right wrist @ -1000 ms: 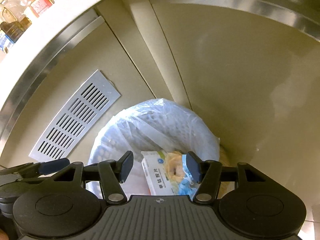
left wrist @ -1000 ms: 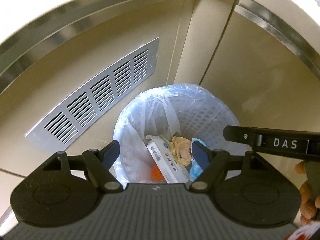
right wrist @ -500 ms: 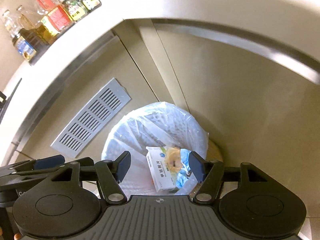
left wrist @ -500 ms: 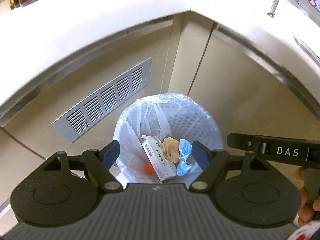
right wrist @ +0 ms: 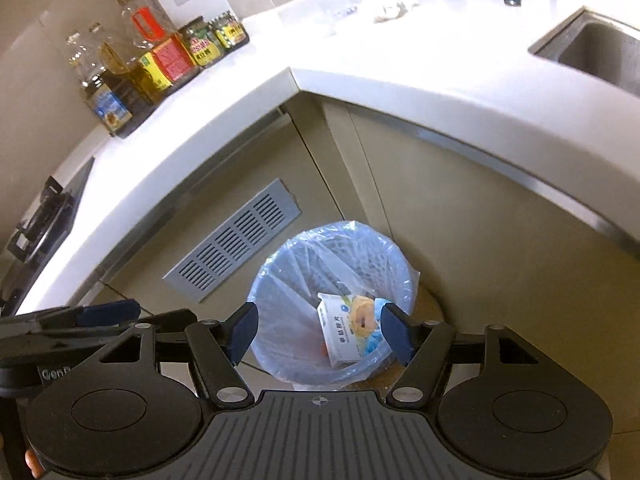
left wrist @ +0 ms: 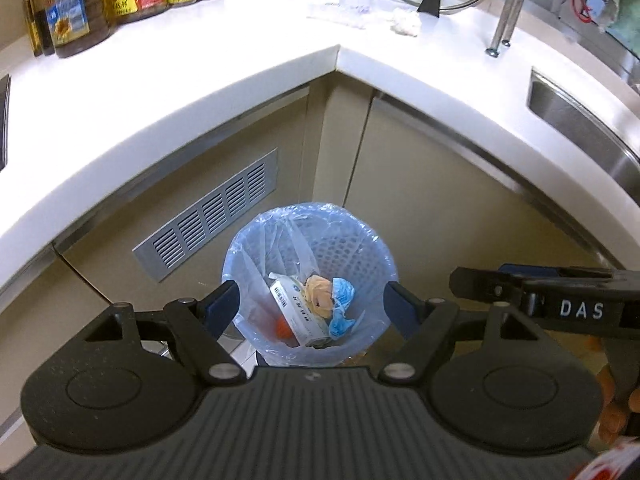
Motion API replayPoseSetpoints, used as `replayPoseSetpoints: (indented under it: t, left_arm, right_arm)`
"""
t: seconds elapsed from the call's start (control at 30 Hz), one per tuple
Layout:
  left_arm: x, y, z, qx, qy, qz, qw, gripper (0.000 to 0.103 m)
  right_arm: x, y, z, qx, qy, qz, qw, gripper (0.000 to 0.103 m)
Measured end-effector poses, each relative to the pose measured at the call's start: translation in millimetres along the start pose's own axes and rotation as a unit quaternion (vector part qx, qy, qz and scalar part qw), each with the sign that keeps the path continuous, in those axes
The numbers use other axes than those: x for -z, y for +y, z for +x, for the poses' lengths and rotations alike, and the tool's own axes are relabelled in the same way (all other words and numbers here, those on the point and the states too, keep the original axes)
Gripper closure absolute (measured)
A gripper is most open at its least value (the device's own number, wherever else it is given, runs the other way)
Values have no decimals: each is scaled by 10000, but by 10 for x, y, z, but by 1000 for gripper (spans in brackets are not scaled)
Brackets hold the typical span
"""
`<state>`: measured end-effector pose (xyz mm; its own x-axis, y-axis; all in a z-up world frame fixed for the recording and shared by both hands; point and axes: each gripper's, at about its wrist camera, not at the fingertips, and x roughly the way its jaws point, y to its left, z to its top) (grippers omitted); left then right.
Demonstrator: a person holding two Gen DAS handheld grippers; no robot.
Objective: Collect trash
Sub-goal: 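Raise both open grippers from the bin toward the bubble wrap on the counter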
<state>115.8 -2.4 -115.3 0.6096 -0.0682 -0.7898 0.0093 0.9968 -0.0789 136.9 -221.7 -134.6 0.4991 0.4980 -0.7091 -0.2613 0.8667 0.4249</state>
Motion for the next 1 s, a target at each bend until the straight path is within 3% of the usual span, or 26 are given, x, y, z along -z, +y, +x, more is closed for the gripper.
replayPoseSetpoints:
  t: [0.33,0.8,1.0]
  left_arm:
    - [-260,-54,-204,346,-242,342,9985,26]
    - [-810,114,-178,758,-548,760,9927,26]
    - [-991,170,-138,859,-609,766,9915,26]
  right_arm:
    - [-109,27,-290,220,-196,-87,9995,33]
    - [-476,44,-459,772,-887,418,9922,32]
    - [-610,84,-481,946,-993,437,9896,31]
